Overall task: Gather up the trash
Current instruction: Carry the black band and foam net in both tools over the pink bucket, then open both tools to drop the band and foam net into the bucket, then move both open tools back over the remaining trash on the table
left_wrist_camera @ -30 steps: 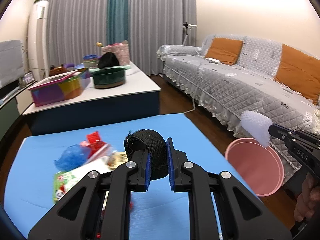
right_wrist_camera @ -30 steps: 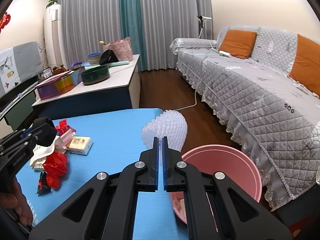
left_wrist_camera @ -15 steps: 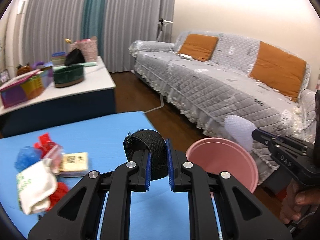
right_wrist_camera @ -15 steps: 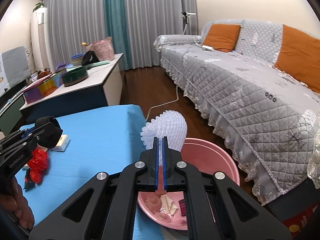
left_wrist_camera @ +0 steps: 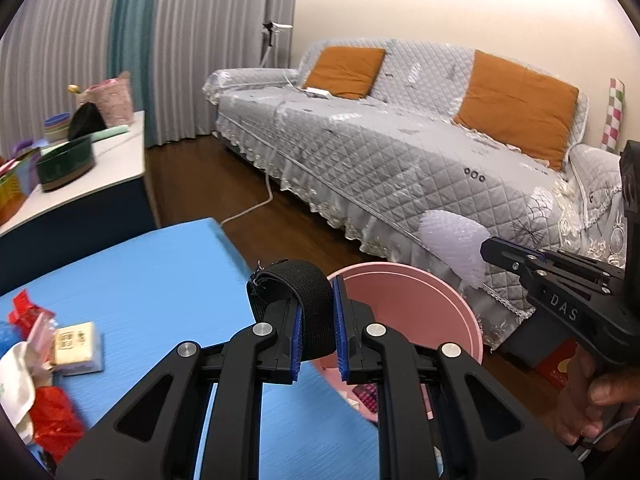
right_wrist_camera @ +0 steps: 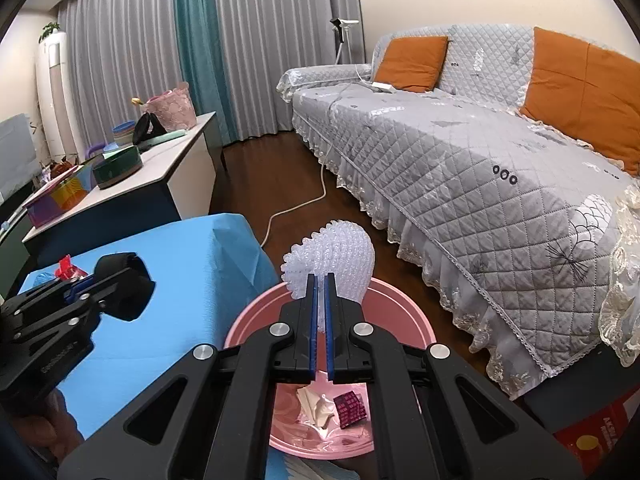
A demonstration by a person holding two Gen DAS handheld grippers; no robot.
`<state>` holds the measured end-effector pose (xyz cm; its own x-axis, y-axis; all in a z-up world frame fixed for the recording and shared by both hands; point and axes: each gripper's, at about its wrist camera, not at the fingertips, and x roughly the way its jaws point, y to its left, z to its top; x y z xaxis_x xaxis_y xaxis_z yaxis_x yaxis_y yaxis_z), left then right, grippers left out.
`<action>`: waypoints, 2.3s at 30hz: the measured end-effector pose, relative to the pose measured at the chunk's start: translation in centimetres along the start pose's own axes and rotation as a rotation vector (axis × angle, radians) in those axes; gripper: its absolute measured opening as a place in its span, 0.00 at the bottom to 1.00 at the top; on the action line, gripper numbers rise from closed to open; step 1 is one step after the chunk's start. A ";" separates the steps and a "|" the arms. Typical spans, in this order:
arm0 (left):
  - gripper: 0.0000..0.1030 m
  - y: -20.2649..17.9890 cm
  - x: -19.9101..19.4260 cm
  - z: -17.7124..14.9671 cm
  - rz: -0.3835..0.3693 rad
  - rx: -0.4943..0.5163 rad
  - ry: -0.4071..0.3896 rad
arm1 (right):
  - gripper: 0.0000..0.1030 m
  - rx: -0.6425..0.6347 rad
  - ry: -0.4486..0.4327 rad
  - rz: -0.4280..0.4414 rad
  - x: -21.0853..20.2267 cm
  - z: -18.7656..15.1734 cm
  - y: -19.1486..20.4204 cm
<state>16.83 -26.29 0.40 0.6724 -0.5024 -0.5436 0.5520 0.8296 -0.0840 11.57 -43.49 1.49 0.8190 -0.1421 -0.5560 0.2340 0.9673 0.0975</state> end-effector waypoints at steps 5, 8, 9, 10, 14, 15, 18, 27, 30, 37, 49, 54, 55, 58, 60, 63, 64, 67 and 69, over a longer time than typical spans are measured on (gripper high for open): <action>0.13 -1.4 2.3 0.4 -0.046 0.017 0.060 | 0.03 0.004 0.009 -0.007 0.1 -0.2 -0.8; 0.13 -2.4 3.5 0.7 -0.065 0.035 0.090 | 0.03 0.015 0.017 -0.013 0.2 -0.3 -1.3; 0.14 -2.6 3.8 0.7 -0.068 0.039 0.096 | 0.04 0.017 0.020 -0.014 0.2 -0.3 -1.4; 0.14 -2.9 4.2 0.9 -0.070 0.043 0.103 | 0.05 0.019 0.025 -0.016 0.3 -0.3 -1.5; 0.41 -3.0 4.8 1.3 -0.082 0.028 0.120 | 0.27 0.035 0.045 -0.033 0.7 -0.5 -2.2; 0.41 -2.9 4.8 1.3 -0.081 0.026 0.119 | 0.47 0.041 0.043 -0.048 0.6 -0.5 -2.4; 0.41 -2.6 4.8 1.4 -0.081 0.015 0.118 | 0.54 0.054 0.033 -0.064 0.5 -0.4 -2.8; 0.41 -1.7 3.7 1.7 -0.057 -0.004 0.106 | 0.54 0.046 0.021 -0.063 0.5 -0.2 -2.3; 0.41 -1.0 2.6 1.9 -0.045 -0.013 0.096 | 0.54 0.042 0.013 -0.058 0.4 0.0 -1.9; 0.41 1.5 -0.5 2.2 -0.003 -0.033 0.063 | 0.54 0.016 -0.019 -0.032 -0.3 0.2 0.3; 0.41 9.0 -8.0 2.7 0.125 -0.117 -0.009 | 0.54 -0.034 -0.045 0.048 -0.5 0.3 6.0; 0.41 12.7 -11.0 2.6 0.193 -0.144 -0.035 | 0.53 -0.046 -0.042 0.091 -0.2 0.4 8.7; 0.41 13.6 -11.7 2.5 0.209 -0.152 -0.039 | 0.53 -0.049 -0.042 0.097 -0.1 0.4 9.1; 0.41 16.3 -13.4 2.0 0.255 -0.172 -0.046 | 0.53 -0.062 -0.039 0.121 0.2 0.3 10.8; 0.41 17.9 -14.4 1.8 0.283 -0.185 -0.051 | 0.53 -0.074 -0.038 0.141 0.3 0.2 12.0; 0.41 20.8 -16.2 0.9 0.332 -0.216 -0.061 | 0.52 -0.086 -0.031 0.173 0.6 0.0 13.8; 0.41 21.5 -16.7 0.6 0.342 -0.226 -0.064 | 0.52 -0.089 -0.029 0.187 0.6 -0.1 14.4; 0.41 24.0 -18.2 -0.6 0.386 -0.275 -0.073 | 0.51 -0.113 -0.027 0.239 0.6 -0.4 16.8; 0.41 25.6 -19.1 -1.6 0.415 -0.308 -0.076 | 0.50 -0.125 -0.023 0.275 0.5 -0.7 18.2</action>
<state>17.34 4.92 7.30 0.8439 -0.1228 -0.5222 0.0687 0.9902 -0.1219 15.90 -25.78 2.40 0.8546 0.1253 -0.5039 -0.0631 0.9883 0.1389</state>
